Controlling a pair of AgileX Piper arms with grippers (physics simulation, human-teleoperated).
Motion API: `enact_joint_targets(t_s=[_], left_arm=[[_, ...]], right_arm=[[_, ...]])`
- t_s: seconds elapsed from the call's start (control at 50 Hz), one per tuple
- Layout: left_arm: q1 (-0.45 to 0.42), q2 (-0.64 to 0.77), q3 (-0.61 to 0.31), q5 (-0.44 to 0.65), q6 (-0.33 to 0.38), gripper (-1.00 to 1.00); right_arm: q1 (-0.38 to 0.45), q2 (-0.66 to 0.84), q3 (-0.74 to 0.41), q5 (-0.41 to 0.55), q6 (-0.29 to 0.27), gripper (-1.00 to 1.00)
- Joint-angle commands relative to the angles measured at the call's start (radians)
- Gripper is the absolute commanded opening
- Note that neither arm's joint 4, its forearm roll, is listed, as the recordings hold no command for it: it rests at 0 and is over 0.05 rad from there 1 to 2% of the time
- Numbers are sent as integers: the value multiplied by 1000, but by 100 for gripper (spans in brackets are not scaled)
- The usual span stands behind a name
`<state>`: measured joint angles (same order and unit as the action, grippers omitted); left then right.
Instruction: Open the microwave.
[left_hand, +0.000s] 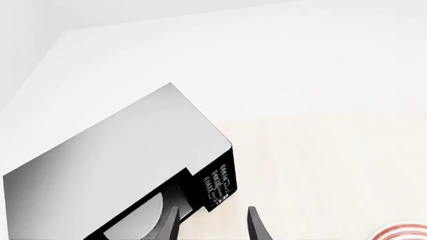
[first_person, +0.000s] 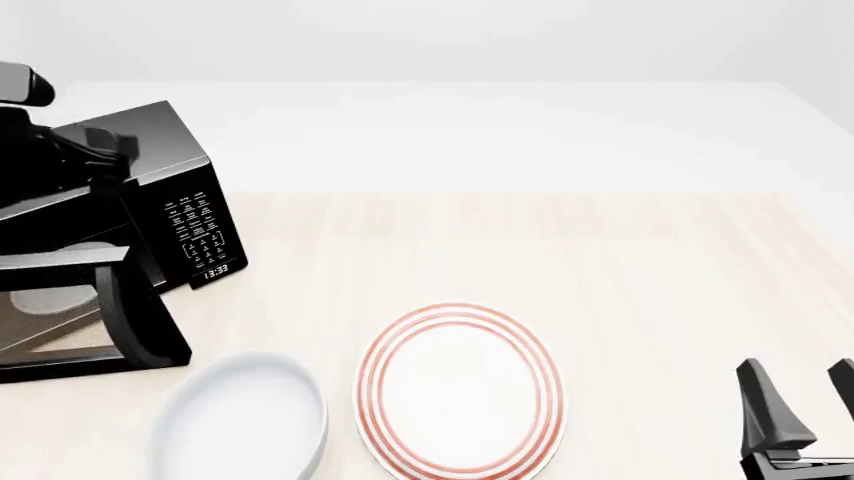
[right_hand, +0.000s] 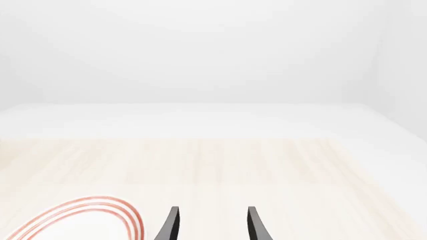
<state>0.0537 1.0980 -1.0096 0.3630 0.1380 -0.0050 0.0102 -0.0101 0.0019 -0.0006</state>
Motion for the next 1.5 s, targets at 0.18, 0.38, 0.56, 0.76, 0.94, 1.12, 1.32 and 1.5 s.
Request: enact_joint_targets(t_s=[0.18,0.38,0.56,0.76,0.94,1.12,1.32,1.5], left_arm=[[24,101,-6,-9,5,100],[48,136,-9,-15,16,100],[74,168,10,-47,11,100],[99,192,34,-76,15,100],[120,223,36,-89,20,100],[129,260,34,-106,20,100],[147,296,35,-125,29,100],[166,312,36,-134,35,100]], right_arm=[[0,0,0,0,0,100],[0,0,0,0,0,100],[0,0,0,0,0,100],[0,0,0,0,0,100],[0,0,0,0,0,100],[0,0,0,0,0,100],[0,0,0,0,0,100],[0,0,0,0,0,100]])
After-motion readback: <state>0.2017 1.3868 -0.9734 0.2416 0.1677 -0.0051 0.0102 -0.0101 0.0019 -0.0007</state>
